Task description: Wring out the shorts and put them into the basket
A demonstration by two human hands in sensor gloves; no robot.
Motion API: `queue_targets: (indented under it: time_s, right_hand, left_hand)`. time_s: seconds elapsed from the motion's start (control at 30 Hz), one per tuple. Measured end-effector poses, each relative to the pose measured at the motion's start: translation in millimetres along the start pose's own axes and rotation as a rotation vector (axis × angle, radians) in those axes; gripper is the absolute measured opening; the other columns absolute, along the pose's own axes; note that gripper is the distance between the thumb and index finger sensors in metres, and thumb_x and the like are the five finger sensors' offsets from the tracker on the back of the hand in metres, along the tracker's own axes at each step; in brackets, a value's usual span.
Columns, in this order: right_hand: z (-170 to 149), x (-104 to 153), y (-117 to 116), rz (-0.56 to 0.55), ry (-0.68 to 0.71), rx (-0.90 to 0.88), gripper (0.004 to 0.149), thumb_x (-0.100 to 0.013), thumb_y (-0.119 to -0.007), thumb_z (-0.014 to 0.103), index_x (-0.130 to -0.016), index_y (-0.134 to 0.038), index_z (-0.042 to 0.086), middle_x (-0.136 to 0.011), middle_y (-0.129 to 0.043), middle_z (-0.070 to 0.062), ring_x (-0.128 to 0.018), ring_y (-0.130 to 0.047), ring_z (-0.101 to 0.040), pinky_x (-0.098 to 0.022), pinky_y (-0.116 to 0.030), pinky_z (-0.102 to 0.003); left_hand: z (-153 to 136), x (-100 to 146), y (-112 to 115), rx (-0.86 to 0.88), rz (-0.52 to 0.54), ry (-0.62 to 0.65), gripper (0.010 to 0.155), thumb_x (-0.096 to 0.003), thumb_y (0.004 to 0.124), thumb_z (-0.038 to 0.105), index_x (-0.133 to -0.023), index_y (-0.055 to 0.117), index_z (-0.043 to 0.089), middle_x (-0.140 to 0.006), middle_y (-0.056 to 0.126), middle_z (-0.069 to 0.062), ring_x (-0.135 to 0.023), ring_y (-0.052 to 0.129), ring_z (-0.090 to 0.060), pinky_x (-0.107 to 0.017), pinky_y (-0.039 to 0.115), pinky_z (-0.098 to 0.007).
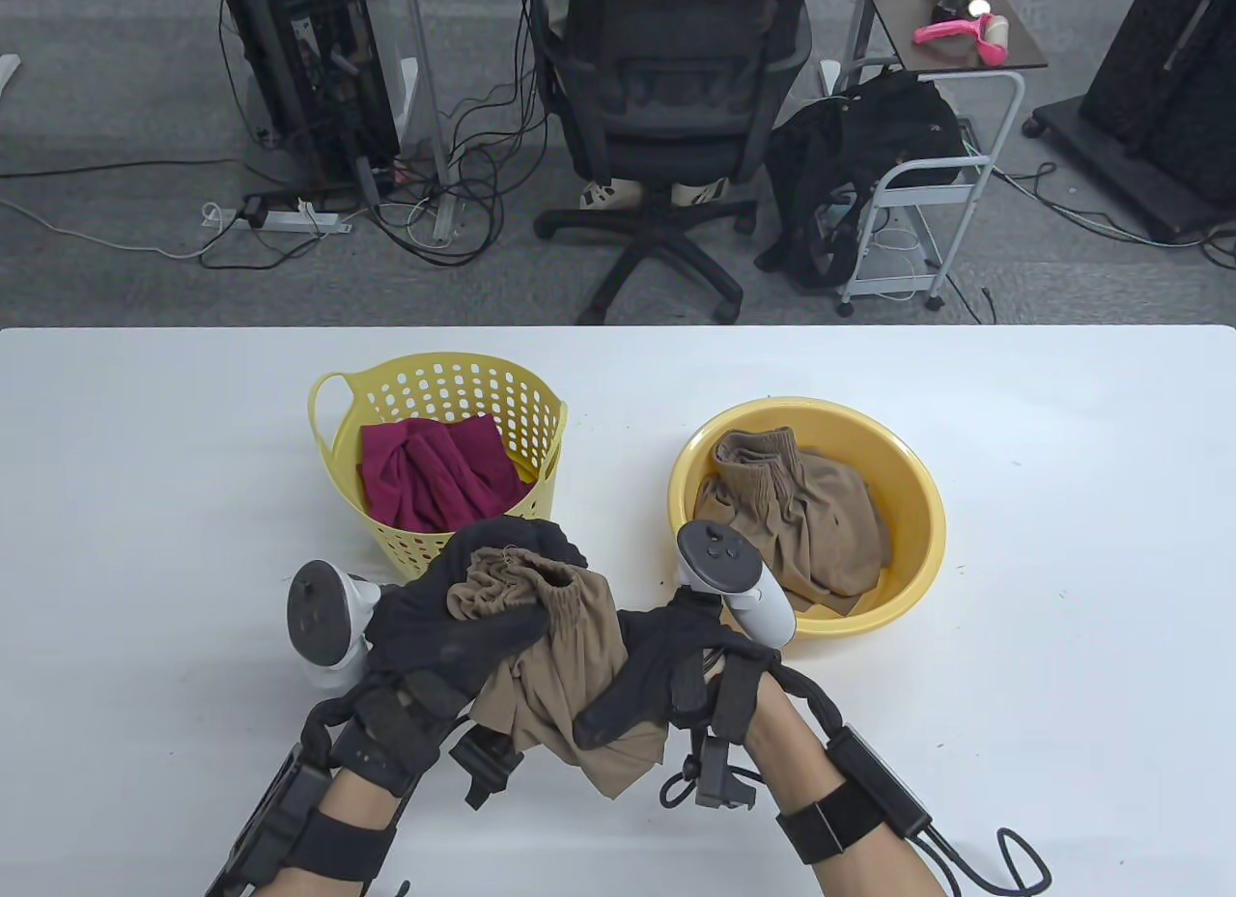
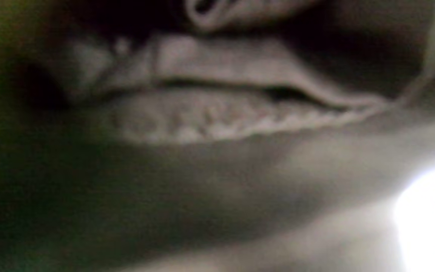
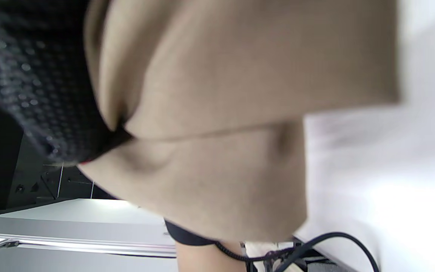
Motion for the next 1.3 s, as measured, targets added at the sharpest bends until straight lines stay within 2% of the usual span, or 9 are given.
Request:
queue_targets:
  time_s: [0.33,0.47,0.87,1.3]
  right_hand:
    - [23,8,8,-0.213,-0.017,0.331,0.09,-0.031,-0.107,0.05,-0.094,-0.062,0.004,-0.067,-0.087,0.0,-0.034,-0.094,-0.011,-0.02,-0.081,-0.021]
    - [31,12,10,-0.268,-0.032,0.483,0.087,-0.031,-0.107,0.05,-0.092,-0.065,0.005,-0.064,-0.088,0.002,-0.032,-0.094,-0.009,-0.019,-0.081,-0.021]
    - [49,17,5,-0.508,-0.085,0.907,0.08,-0.03,-0.108,0.048,-0.087,-0.07,0.007,-0.058,-0.091,0.004,-0.027,-0.094,-0.009,-0.017,-0.081,-0.024]
    - [60,19,-7,-0.597,-0.037,1.2,0.076,-0.029,-0.109,0.047,-0.085,-0.073,0.008,-0.055,-0.092,0.004,-0.025,-0.094,-0.01,-0.017,-0.081,-0.025]
  left_hand:
    - [1,4,-3,-0.22,0.061,-0.055,0.069,-0.0534,0.091,0.053,-0.103,0.054,0.022,-0.104,0.074,-0.011,-0.09,0.089,-0.041,-0.066,0.072,-0.065]
    - [0,4,-1,-0.308,0.043,-0.067,0.07,-0.0543,0.088,0.055,-0.103,0.052,0.02,-0.102,0.074,-0.013,-0.087,0.089,-0.04,-0.064,0.073,-0.066]
    - [-9,11,-1,-0.528,0.083,-0.175,0.072,-0.0579,0.082,0.06,-0.103,0.05,0.015,-0.097,0.076,-0.016,-0.078,0.092,-0.04,-0.058,0.077,-0.059]
    - [-17,17,-1,-0.617,0.125,-0.286,0.069,-0.0601,0.078,0.063,-0.1,0.056,0.011,-0.086,0.085,-0.019,-0.062,0.104,-0.037,-0.047,0.087,-0.053]
Point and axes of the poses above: the tracker on the back of each hand, its own z axis roughly to the thumb side, its own x axis roughly from the fingertips to the wrist, y = z × x, the point moved 4 cm from there along -x, roughly from the wrist to the fingertips
